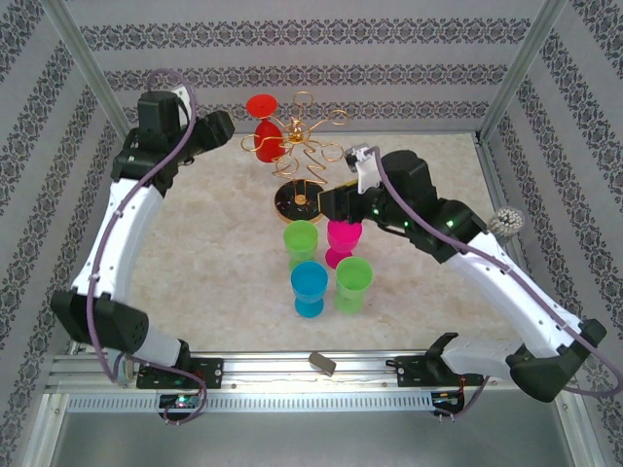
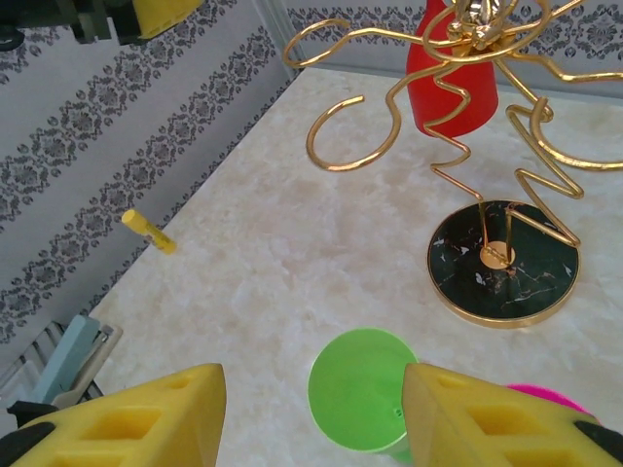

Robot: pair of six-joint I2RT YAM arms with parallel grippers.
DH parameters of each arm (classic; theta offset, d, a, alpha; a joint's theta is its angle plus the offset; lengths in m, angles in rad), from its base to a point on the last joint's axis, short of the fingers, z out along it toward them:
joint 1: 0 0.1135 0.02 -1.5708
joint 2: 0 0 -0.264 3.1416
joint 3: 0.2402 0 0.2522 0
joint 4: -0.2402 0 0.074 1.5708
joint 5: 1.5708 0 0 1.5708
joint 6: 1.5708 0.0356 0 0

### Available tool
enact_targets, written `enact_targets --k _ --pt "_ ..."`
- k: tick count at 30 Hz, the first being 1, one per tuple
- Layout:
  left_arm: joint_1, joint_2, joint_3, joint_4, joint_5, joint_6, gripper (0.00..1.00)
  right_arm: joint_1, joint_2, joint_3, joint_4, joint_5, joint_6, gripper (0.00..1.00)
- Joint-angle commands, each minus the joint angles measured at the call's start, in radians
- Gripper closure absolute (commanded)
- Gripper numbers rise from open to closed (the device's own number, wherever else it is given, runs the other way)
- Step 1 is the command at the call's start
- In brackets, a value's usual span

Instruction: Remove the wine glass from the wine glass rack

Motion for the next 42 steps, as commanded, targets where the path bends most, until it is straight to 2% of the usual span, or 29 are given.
enact_targets --k 1,6,10,15,31,42 --pt "0.036 0.110 0.102 -0.030 0.175 -0.060 0.37 -0.041 0.042 0.055 0.035 -0.113 0.027 0.49" --pt "0.058 0.293 0.282 -0.052 0.320 -0.111 0.42 -0.079 0.099 0.113 0.031 -0.138 0.025 0.49" --pt "0.059 0.403 0.409 -0.083 0.359 -0.125 0.44 -0.099 0.124 0.139 0.034 -0.147 0.027 0.49" --pt "0.061 0.474 0.482 -0.067 0.389 -0.156 0.45 -0.110 0.138 0.150 0.034 -0.152 0.029 0.49" --pt "0.063 0.536 0.491 -0.005 0.410 -0.200 0.54 -0.120 0.133 0.147 0.022 -0.151 0.035 0.50" --pt "0.063 0.538 0.495 0.017 0.410 -0.207 0.65 -0.121 0.135 0.146 0.024 -0.153 0.039 0.52"
